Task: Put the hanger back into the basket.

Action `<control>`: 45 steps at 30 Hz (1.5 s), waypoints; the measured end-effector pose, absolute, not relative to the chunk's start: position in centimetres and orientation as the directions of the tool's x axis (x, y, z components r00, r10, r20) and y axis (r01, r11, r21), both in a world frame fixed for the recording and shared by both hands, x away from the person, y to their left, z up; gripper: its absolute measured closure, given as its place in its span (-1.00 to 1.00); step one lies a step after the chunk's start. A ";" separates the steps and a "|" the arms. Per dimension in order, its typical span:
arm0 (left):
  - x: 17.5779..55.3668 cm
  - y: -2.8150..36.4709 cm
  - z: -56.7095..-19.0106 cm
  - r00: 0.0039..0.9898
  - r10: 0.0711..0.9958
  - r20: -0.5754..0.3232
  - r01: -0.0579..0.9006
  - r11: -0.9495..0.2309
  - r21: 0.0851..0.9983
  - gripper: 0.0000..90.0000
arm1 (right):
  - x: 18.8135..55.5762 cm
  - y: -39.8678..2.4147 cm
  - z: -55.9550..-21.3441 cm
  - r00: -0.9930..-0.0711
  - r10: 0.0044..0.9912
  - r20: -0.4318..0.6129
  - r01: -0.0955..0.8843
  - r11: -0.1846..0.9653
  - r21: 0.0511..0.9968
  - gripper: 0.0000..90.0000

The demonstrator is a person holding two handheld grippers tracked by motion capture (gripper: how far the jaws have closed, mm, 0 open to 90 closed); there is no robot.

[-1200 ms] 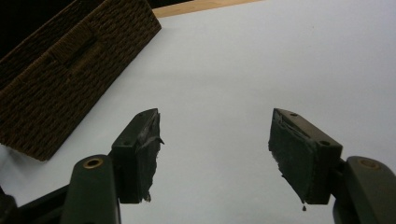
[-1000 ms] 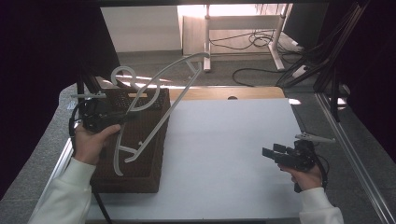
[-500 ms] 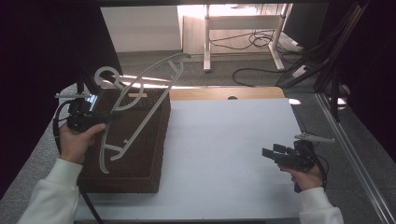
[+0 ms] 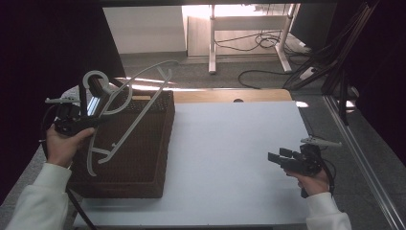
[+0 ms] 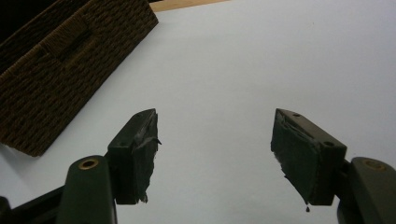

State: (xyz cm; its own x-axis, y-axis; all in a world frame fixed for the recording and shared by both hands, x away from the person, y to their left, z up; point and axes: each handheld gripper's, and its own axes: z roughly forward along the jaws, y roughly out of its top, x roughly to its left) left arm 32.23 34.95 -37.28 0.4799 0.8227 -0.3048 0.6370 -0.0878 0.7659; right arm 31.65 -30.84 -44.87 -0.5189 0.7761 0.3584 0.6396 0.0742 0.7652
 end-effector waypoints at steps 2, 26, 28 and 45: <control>32.4 35.3 -37.8 0.484 0.826 -0.290 0.635 -0.104 0.765 0.82 | 31.7 -30.8 -44.9 -0.520 0.776 0.357 0.640 0.077 0.765 -0.28; 32.7 38.2 -41.9 0.444 0.867 -0.225 0.676 -0.159 0.720 0.82 | 31.9 -30.7 -45.2 -0.519 0.781 0.347 0.644 0.090 0.760 -0.29; 32.7 38.3 -42.2 0.445 0.867 -0.222 0.678 -0.165 0.716 0.82 | 31.9 -30.7 -45.3 -0.520 0.781 0.347 0.644 0.090 0.760 -0.29; 32.9 37.2 -43.1 0.406 0.894 -0.191 0.725 -0.188 0.662 -0.31 | 31.9 -30.7 -45.3 -0.517 0.782 0.348 0.647 0.090 0.757 -0.29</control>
